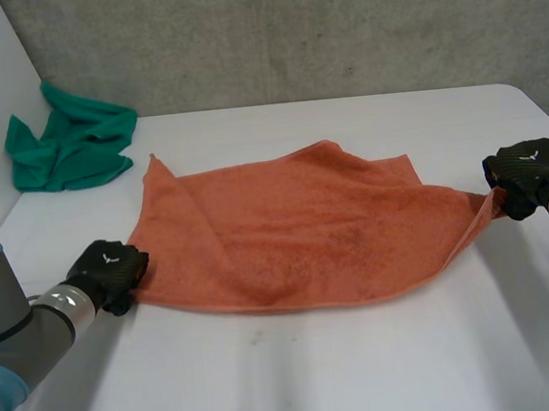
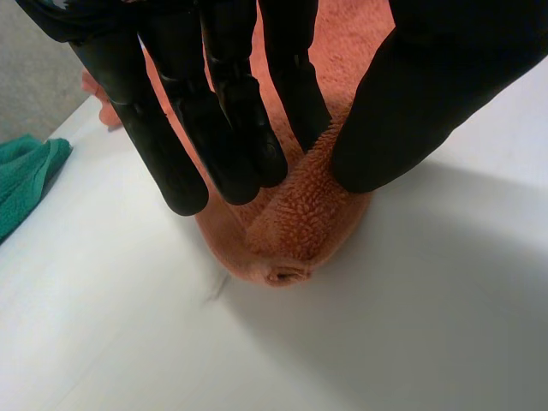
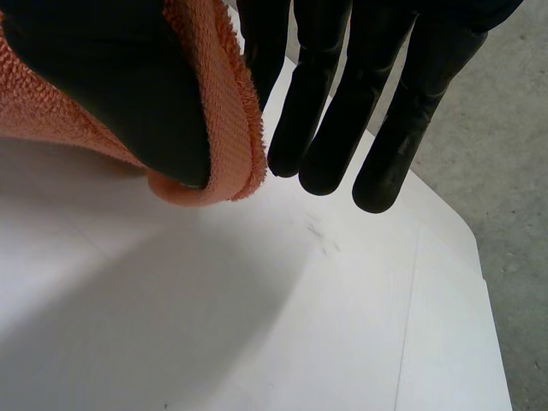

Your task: Fold the laundry.

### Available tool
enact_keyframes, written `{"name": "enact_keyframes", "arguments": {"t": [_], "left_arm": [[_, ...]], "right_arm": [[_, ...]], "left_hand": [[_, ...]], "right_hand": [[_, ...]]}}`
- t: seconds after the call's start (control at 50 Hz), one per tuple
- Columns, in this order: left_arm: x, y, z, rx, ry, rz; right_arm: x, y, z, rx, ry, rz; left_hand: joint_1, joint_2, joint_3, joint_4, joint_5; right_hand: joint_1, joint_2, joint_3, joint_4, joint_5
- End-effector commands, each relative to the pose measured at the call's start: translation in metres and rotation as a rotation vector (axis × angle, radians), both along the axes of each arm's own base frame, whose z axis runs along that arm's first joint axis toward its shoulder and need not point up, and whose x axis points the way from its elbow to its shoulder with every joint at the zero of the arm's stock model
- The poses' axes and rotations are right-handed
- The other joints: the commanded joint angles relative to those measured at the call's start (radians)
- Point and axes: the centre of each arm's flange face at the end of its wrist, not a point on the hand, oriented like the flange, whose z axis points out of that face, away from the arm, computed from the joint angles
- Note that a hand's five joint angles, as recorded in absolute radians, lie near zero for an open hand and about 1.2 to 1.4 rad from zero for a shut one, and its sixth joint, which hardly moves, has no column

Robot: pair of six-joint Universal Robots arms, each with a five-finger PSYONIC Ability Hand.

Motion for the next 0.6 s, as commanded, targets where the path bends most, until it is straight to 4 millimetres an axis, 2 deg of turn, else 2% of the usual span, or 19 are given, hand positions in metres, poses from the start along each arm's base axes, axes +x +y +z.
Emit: {"name": "enact_keyframes", "arguments": {"t": [0.02, 0.08, 0.1, 0.16, 0.18, 0.24, 0.32, 0.4, 0.46, 0.52, 0.56, 0.6], "left_arm": [[0.005, -0.001, 0.017, -0.059, -0.063, 0.053], [0.007, 0.001, 0.044, -0.137, -0.058, 0.074], [0.007, 0.005, 0.059, -0.172, -0.051, 0.082], [0.008, 0.015, 0.08, -0.205, -0.048, 0.089], [0.008, 0.024, 0.094, -0.219, -0.048, 0.089], [0.01, 0.04, 0.116, -0.225, -0.051, 0.092], [0.008, 0.081, 0.145, -0.18, -0.064, 0.074], [0.007, 0.107, 0.157, -0.141, -0.075, 0.043], [0.004, 0.113, 0.158, -0.138, -0.077, 0.027], [0.0, 0.107, 0.154, -0.146, -0.075, 0.013], [-0.004, 0.094, 0.14, -0.114, -0.083, 0.005], [-0.009, 0.082, 0.125, -0.075, -0.091, -0.003]], "right_arm": [[-0.002, 0.0, 0.008, -0.009, 0.028, 0.004], [-0.004, 0.006, 0.021, -0.02, 0.107, 0.033], [-0.004, 0.009, 0.027, -0.028, 0.132, 0.041], [-0.005, 0.023, 0.051, -0.051, 0.237, 0.071], [-0.005, 0.026, 0.056, -0.054, 0.261, 0.08], [-0.009, 0.039, 0.076, -0.052, 0.336, 0.095], [-0.025, 0.056, 0.098, -0.023, 0.399, 0.073], [-0.032, 0.071, 0.11, 0.006, 0.418, 0.076], [-0.03, 0.076, 0.11, 0.017, 0.418, 0.098], [-0.028, 0.079, 0.099, 0.055, 0.411, 0.118], [-0.027, 0.078, 0.091, 0.08, 0.411, 0.126], [-0.027, 0.069, 0.075, 0.124, 0.402, 0.136]], "left_hand": [[0.27, 0.203, 0.209, 0.2, 0.244], [0.27, 0.203, 0.209, 0.2, 0.244], [0.27, 0.203, 0.209, 0.2, 0.244], [0.27, 0.203, 0.209, 0.2, 0.244], [0.27, 0.203, 0.209, 0.2, 0.244], [0.27, 0.203, 0.209, 0.2, 0.244], [0.27, 0.203, 0.209, 0.2, 0.244], [0.27, 0.203, 0.209, 0.2, 0.244], [0.27, 0.203, 0.209, 0.2, 0.244], [0.27, 0.203, 0.209, 0.2, 0.244], [0.27, 0.203, 0.209, 0.2, 0.244], [0.27, 0.203, 0.209, 0.2, 0.244]], "right_hand": [[0.401, 0.219, 0.219, 0.206, 0.225], [0.401, 0.219, 0.219, 0.206, 0.225], [0.401, 0.219, 0.219, 0.206, 0.225], [0.401, 0.219, 0.219, 0.206, 0.225], [0.401, 0.219, 0.219, 0.206, 0.225], [0.401, 0.219, 0.219, 0.206, 0.225], [0.401, 0.219, 0.219, 0.206, 0.225], [0.401, 0.219, 0.219, 0.206, 0.225], [0.401, 0.219, 0.219, 0.206, 0.225], [0.401, 0.219, 0.219, 0.206, 0.225], [0.401, 0.219, 0.219, 0.206, 0.225], [0.401, 0.219, 0.219, 0.206, 0.225]]}}
